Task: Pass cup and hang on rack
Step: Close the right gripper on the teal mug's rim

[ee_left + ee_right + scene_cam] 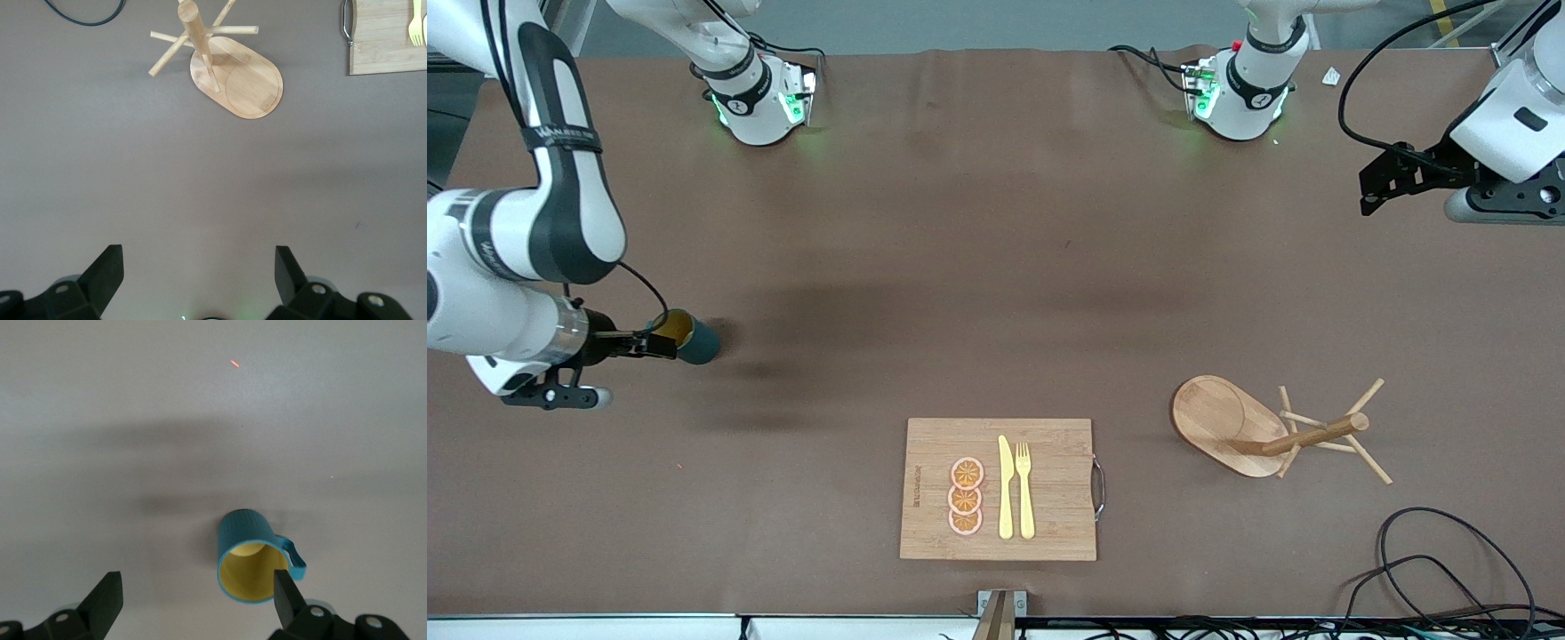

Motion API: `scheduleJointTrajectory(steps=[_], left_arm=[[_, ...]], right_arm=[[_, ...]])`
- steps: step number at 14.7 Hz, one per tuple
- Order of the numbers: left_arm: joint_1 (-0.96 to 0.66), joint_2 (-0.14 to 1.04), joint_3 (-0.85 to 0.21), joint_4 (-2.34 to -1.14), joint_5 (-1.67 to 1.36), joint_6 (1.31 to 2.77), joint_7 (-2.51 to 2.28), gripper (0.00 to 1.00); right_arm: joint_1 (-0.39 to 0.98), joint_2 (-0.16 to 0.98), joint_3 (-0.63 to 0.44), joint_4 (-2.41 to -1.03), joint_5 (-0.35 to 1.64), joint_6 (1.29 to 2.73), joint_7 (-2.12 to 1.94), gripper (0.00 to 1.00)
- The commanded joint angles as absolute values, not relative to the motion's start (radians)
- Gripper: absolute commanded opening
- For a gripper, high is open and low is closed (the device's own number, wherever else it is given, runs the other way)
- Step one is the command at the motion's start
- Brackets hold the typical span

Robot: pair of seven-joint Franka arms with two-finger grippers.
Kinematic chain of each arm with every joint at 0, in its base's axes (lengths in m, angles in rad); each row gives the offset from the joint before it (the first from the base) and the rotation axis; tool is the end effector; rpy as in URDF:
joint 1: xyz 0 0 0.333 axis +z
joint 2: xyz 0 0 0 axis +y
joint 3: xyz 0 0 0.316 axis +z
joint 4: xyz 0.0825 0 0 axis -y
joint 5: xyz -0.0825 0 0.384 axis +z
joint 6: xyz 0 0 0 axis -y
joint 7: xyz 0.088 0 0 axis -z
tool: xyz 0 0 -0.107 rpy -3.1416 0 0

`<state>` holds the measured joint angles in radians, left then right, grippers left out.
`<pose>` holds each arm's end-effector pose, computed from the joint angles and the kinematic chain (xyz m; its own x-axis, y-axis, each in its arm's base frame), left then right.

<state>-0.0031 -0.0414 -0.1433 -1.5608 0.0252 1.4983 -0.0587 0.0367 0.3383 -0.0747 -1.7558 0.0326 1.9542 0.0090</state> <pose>0.5289 -0.0769 0.6453 0.9961 -0.0855 -0.0196 -0.0861 -0.9958 -0.0323 0.6285 -0.0183 0.3656 0.9887 -0.0580 -0.1384 -0.0589 -0.9983 -0.0022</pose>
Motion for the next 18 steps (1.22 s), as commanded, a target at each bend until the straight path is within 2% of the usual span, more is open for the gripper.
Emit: scheduleJointTrajectory(steps=[1,5,10,13,15,17,18], left_arm=[[0.003,-0.051,-0.147,-1.569,0.032,1.494,-0.051,1.00],[0.000,-0.052,-0.155,-1.577,0.031,1.494,-0.072,1.00],[-0.002,-0.052,-0.156,-1.580,0.031,1.497,-0.072,1.00],[0.000,-0.051,-0.156,-1.580,0.026,1.500,-0.072,1.00],[0.000,-0.049,-0.156,-1.582,0.026,1.502,-0.072,1.00],[0.002,-0.054,-0.156,-1.580,0.025,1.491,-0.066,1.00],[0.003,-0.066,-0.149,-1.580,0.025,1.477,-0.052,1.00]], right_arm=[[0.034,0.356,-0.077,-1.812,0.018,2.011,0.029,1.00],[0.035,0.360,-0.078,-1.936,0.017,2.158,0.043,1.00],[0.035,0.357,-0.078,-2.017,0.018,2.197,0.049,1.00],[0.037,0.357,-0.078,-2.036,0.017,2.201,0.049,0.91],[0.040,0.360,-0.078,-2.036,0.017,2.195,0.049,0.71],[0.034,0.360,-0.078,-2.034,0.017,2.187,0.038,0.35],[0.034,0.360,-0.078,-2.034,0.017,2.186,0.037,0.22]])
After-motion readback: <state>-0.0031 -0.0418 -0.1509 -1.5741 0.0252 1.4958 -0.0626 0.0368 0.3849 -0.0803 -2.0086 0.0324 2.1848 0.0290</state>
